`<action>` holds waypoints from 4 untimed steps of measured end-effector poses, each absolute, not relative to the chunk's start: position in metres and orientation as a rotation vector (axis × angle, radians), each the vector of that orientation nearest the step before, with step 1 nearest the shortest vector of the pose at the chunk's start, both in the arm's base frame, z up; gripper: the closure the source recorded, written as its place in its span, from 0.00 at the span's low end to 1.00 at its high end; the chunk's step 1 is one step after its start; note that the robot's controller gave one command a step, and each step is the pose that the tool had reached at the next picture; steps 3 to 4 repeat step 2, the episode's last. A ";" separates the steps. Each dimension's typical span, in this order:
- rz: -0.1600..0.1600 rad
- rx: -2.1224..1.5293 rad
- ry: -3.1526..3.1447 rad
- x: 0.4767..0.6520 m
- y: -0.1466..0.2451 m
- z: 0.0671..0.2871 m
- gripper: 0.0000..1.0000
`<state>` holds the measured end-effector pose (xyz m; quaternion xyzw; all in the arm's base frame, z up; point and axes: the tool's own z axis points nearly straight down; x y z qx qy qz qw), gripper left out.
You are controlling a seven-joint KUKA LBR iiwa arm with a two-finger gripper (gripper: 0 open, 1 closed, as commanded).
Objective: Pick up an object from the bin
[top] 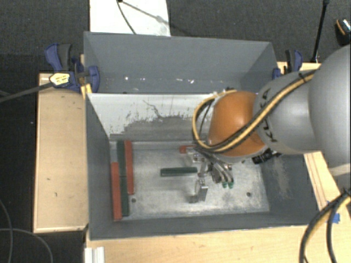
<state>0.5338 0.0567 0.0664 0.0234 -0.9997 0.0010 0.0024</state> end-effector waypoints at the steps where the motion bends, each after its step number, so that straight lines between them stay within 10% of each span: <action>1: -0.002 0.069 -3.141 0.534 0.060 0.071 1.00; 2: -0.004 0.091 -3.152 0.558 0.095 0.219 1.00; 4: -0.004 0.091 -3.152 0.558 0.095 0.219 1.00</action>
Offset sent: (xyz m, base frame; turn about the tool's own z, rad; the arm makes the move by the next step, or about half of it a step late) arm 0.0000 0.0000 0.0000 0.0000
